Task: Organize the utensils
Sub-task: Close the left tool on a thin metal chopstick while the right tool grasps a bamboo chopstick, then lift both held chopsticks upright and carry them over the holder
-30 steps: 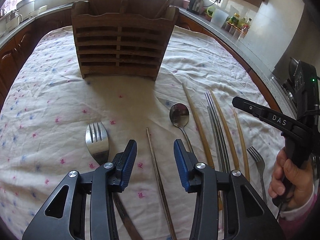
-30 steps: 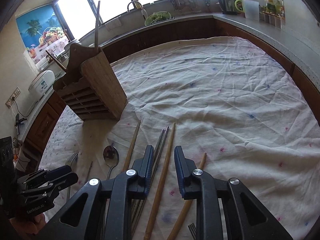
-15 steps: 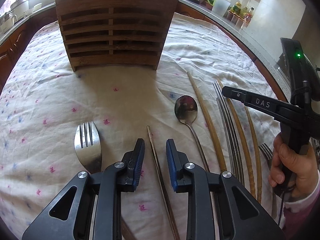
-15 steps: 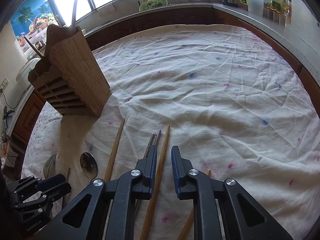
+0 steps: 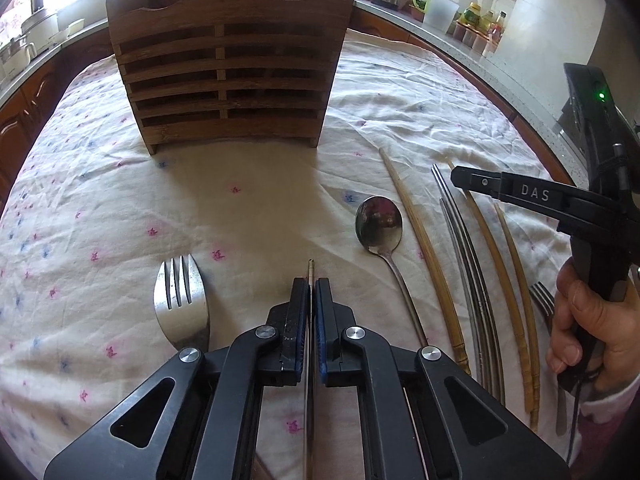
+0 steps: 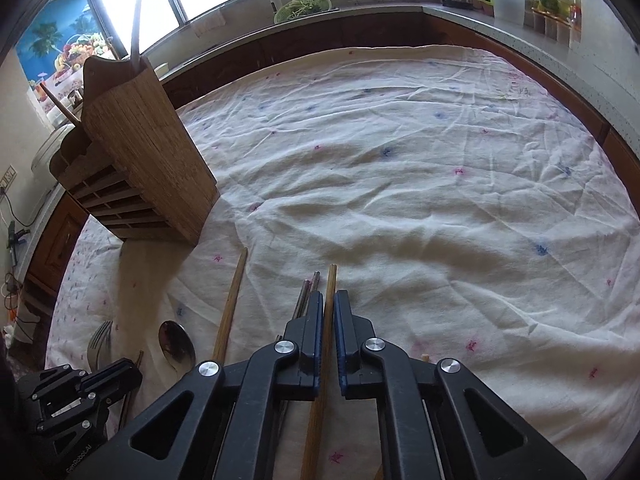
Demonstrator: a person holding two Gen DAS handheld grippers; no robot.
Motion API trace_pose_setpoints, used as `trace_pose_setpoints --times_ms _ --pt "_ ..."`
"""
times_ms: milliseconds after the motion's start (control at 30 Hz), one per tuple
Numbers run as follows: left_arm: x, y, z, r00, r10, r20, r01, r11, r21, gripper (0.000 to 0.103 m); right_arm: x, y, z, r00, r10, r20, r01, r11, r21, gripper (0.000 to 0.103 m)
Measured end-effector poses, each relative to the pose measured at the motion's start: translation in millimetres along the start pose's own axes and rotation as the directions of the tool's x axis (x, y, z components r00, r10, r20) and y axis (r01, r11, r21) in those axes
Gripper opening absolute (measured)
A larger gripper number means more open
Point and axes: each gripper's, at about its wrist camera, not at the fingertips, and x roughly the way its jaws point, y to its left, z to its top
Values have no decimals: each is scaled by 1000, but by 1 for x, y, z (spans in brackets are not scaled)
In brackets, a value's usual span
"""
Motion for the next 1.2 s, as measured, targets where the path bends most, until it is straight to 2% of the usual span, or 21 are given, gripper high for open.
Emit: trace_pose_setpoints --times_ms 300,533,833,1200 --pt "-36 1 -2 997 -30 72 31 999 -15 3 -49 8 -2 993 79 86 -79 997 -2 5" --pt "-84 1 -1 984 -66 166 71 997 -19 3 -90 18 -8 981 131 143 -129 991 -25 5" --pt "-148 1 -9 950 -104 293 112 994 -9 3 -145 31 -19 957 186 221 -176 982 -67 5" --pt "-201 6 -16 900 -114 421 129 992 -7 3 -209 45 -18 909 222 353 -189 974 -126 5"
